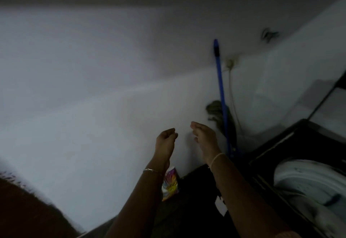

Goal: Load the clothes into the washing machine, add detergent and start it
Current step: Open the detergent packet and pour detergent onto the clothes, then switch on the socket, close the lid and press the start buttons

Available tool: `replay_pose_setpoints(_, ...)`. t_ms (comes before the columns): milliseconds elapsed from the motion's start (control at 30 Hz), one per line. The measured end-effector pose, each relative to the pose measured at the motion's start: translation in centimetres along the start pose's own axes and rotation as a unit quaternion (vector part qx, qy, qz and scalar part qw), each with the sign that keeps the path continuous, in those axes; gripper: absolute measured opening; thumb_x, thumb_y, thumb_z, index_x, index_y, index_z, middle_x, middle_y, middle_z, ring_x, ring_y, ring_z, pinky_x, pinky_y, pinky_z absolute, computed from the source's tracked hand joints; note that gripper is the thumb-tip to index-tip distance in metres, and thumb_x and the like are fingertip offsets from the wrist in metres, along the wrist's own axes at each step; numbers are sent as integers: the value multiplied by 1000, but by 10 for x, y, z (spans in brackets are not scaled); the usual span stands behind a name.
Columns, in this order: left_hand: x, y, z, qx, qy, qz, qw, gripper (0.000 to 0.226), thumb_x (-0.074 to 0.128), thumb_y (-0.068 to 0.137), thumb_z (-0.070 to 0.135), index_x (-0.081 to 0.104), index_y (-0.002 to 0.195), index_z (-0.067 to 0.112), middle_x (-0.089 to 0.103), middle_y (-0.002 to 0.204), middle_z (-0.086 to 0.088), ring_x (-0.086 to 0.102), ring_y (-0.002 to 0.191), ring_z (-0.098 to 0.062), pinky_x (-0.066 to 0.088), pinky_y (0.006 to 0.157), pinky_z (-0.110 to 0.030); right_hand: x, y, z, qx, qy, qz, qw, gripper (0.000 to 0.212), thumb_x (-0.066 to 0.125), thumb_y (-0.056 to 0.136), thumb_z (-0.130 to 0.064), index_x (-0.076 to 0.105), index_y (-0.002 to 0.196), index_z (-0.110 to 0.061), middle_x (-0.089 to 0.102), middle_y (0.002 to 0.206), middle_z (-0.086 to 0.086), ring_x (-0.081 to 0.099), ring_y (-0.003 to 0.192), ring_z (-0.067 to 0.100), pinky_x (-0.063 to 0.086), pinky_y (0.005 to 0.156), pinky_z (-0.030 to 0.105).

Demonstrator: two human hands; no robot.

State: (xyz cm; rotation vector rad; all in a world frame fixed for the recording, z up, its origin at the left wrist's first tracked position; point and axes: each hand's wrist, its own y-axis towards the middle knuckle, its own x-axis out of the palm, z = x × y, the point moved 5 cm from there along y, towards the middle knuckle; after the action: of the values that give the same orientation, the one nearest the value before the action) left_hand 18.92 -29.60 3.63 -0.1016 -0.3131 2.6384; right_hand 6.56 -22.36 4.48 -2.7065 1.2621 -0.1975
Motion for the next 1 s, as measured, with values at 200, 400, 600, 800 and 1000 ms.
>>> replay_pose_setpoints(200, 70, -49, 46, 69, 12, -88, 994, 35, 52, 97, 28, 56, 128, 11, 60, 125, -4, 56, 112, -20, 45, 95, -32, -77, -38, -32, -66, 14, 67, 995, 29, 52, 95, -9, 62, 121, -3, 60, 112, 8, 54, 95, 16, 45, 76, 20)
replay_pose_setpoints(400, 163, -111, 63, 92, 42, -188, 977, 19, 49, 98, 31, 63, 95, 19, 64, 103, -3, 58, 88, -13, 47, 74, -26, -181, -92, -59, -118, 15, 166, 979, 26, 48, 92, 5, 63, 114, 5, 62, 105, 7, 56, 86, 17, 46, 67, 8)
replay_pose_setpoints(600, 254, -162, 65, 123, 65, -252, 958, 44, 44, 99, 40, 56, 128, 9, 59, 127, -3, 55, 114, -21, 42, 105, -39, -278, -128, -68, -130, 1, 269, 954, 31, 48, 89, 6, 65, 114, 0, 66, 103, 18, 63, 93, 34, 47, 75, 25)
replay_pose_setpoints(800, 350, -183, 76, 178, 90, -311, 930, 50, 34, 101, 45, 59, 121, 7, 60, 126, -13, 57, 115, -29, 42, 103, -34, -361, -139, -88, -124, -18, 353, 927, 31, 48, 90, -4, 64, 113, -18, 65, 89, 3, 63, 91, 28, 54, 90, 47)
replay_pose_setpoints(1000, 433, -159, 79, 276, 169, -347, 880, 49, 48, 98, 33, 40, 142, 12, 42, 146, -10, 42, 132, -23, 32, 109, -28, -430, -108, -111, -121, -116, 433, 886, 41, 53, 87, -7, 57, 128, -14, 64, 118, 13, 62, 95, 23, 52, 90, 35)
